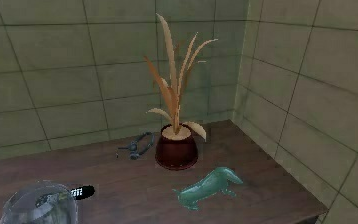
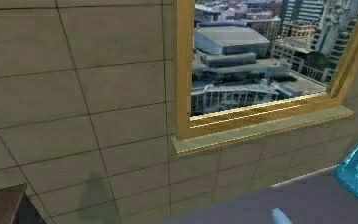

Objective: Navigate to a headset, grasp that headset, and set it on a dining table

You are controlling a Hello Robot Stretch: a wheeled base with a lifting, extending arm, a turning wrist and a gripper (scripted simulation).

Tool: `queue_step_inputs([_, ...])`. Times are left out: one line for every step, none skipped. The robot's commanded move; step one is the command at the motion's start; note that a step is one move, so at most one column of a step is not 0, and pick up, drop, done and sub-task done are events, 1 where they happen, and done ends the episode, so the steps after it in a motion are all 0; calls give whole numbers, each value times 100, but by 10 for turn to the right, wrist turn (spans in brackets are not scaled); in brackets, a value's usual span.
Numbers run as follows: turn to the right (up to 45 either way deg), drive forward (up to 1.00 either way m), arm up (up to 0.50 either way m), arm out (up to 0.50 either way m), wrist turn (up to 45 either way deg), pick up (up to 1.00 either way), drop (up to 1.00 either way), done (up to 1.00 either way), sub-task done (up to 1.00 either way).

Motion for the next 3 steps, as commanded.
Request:
queue_step_inputs([-30,0,0,0,0,0,0,0,0])
queue_step_inputs([0,5,0,0,0,0,0,0,0])
queue_step_inputs([-450,0,0,0,0,0,0,0,0])
